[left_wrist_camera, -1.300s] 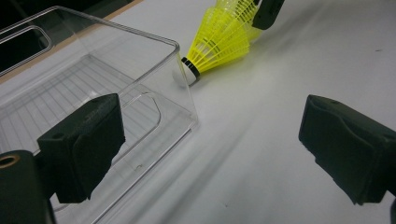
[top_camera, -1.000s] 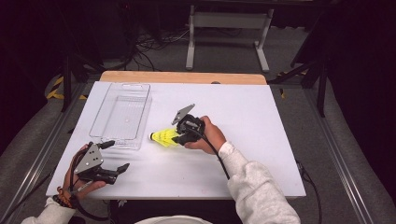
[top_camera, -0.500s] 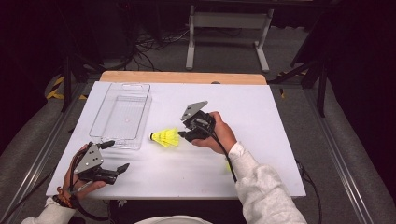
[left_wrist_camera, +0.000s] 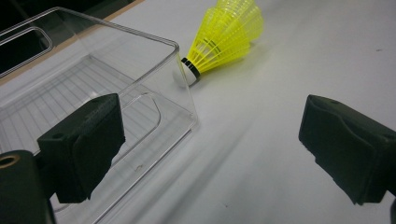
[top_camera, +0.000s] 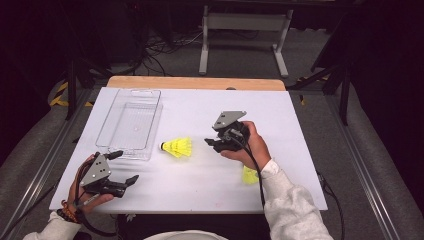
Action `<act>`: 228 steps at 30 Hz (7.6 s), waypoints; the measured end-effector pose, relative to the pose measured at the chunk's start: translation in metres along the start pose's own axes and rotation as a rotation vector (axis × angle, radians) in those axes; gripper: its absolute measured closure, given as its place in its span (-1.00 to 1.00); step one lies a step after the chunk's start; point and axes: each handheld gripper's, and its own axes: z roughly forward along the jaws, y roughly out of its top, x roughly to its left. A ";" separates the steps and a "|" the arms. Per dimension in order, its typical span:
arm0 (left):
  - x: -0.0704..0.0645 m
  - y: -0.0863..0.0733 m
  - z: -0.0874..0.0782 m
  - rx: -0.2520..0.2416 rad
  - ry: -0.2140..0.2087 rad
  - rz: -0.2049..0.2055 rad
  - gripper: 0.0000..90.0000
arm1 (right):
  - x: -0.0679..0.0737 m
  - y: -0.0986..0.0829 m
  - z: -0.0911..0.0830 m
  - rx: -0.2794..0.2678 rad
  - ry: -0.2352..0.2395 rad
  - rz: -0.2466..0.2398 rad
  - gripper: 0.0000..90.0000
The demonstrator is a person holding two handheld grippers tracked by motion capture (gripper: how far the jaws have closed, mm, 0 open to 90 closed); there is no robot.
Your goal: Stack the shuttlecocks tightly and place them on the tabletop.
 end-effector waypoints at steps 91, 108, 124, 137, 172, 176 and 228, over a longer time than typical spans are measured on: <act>0.001 -0.001 -0.003 -0.019 -0.027 0.030 -0.93 | 0.033 -0.169 -0.065 -0.032 -0.196 0.134 1.00; 0.001 -0.001 -0.002 -0.020 -0.034 0.027 -0.94 | 0.036 -0.167 -0.066 -0.041 -0.209 0.099 1.00; 0.001 0.000 -0.003 -0.021 -0.033 0.032 -0.94 | 0.038 -0.165 -0.069 -0.061 -0.229 0.085 1.00; 0.001 -0.001 -0.003 -0.021 -0.032 0.030 -0.94 | 0.038 -0.164 -0.073 -0.089 -0.249 0.080 1.00; 0.001 0.000 -0.002 -0.017 -0.031 0.033 -0.94 | 0.035 -0.154 -0.082 -0.181 -0.254 0.083 1.00; 0.001 0.000 -0.002 -0.017 -0.033 0.031 -0.94 | 0.032 -0.152 -0.081 -0.190 -0.248 0.085 1.00; 0.001 -0.001 -0.002 -0.014 -0.031 0.034 -0.95 | 0.038 -0.102 -0.029 -0.204 -0.097 -0.048 1.00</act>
